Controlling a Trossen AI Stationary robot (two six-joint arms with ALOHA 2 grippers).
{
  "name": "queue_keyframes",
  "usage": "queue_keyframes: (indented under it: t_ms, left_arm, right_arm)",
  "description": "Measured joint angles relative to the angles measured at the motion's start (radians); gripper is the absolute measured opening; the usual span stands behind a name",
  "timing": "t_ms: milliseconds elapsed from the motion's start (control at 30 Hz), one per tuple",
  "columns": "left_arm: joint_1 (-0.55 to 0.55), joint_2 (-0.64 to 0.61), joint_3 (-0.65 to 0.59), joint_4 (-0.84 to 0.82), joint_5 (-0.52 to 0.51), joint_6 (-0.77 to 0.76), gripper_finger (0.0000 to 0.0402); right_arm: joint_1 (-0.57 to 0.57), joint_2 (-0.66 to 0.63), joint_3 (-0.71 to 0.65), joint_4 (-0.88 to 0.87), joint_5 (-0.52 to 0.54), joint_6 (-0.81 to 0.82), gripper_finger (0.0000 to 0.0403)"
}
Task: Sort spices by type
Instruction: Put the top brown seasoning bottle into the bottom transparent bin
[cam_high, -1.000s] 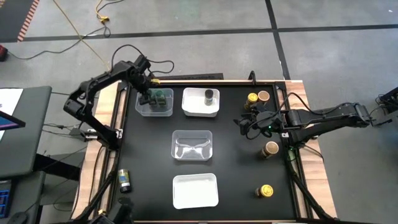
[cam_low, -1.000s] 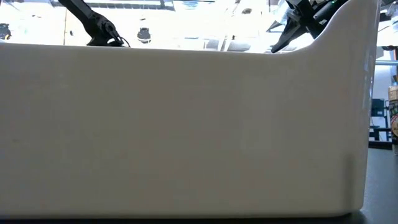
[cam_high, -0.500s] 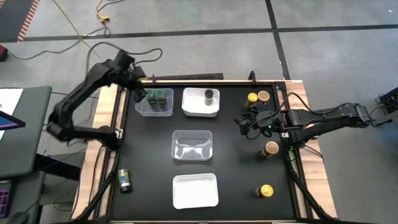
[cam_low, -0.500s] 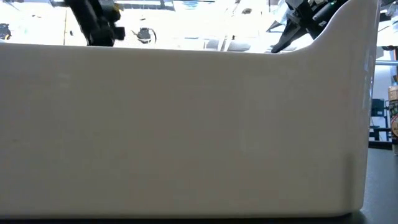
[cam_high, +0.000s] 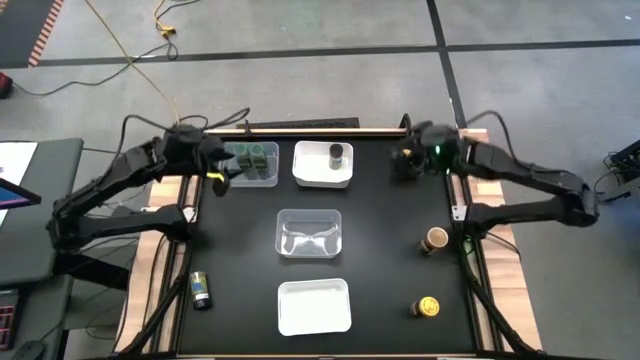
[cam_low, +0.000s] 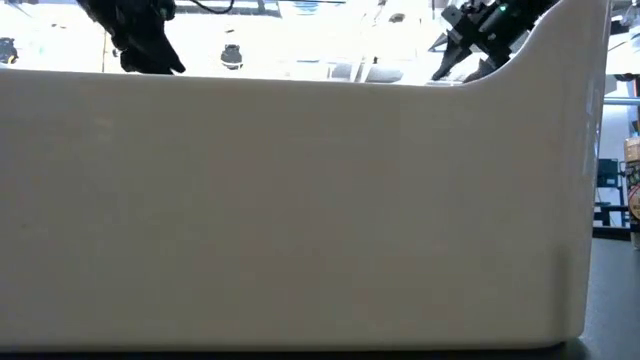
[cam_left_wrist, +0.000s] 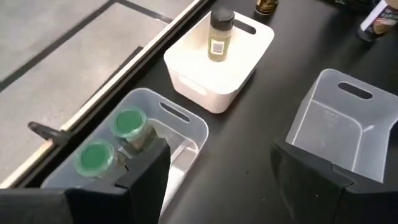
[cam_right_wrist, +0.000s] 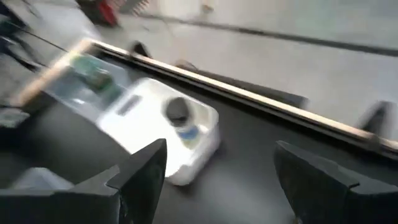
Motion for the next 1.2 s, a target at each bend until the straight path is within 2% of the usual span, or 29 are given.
queue_keyframes:
  t_ms: [200, 433, 567, 700, 967, 1067, 1200]
  left_arm:
    - [-0.067, -0.020, -0.102, 0.048, -0.033, -0.064, 0.0263]
    - [-0.077, -0.020, -0.159, 0.139, -0.036, -0.105, 0.0263]
    - [-0.077, -0.020, -0.159, 0.142, -0.037, -0.108, 0.0263]
    - [-0.077, -0.021, -0.159, 0.141, -0.037, -0.109, 0.0263]
    - [-0.077, -0.021, -0.159, 0.139, -0.036, -0.122, 0.0263]
    - [-0.077, -0.021, -0.159, 0.139, -0.036, -0.122, 0.0263]
    - [-0.077, -0.021, -0.159, 0.137, -0.036, -0.122, 0.0263]
  right_arm:
    - [-0.186, 0.197, 0.257, -0.352, -0.088, -0.134, 0.0317]
    - [-0.276, 0.497, 0.473, -0.570, -0.163, -0.456, 0.0317]
    - [-0.301, 0.640, 0.552, -0.679, -0.185, -0.567, 0.0317]
    - [-0.319, 0.737, 0.564, -0.741, -0.185, -0.608, 0.0317]
    - [-0.359, 0.806, 0.552, -0.745, -0.186, -0.622, 0.0317]
    - [-0.367, 0.773, 0.507, -0.718, -0.187, -0.614, 0.0317]
    - [-0.363, 0.662, 0.442, -0.711, -0.190, -0.543, 0.0317]
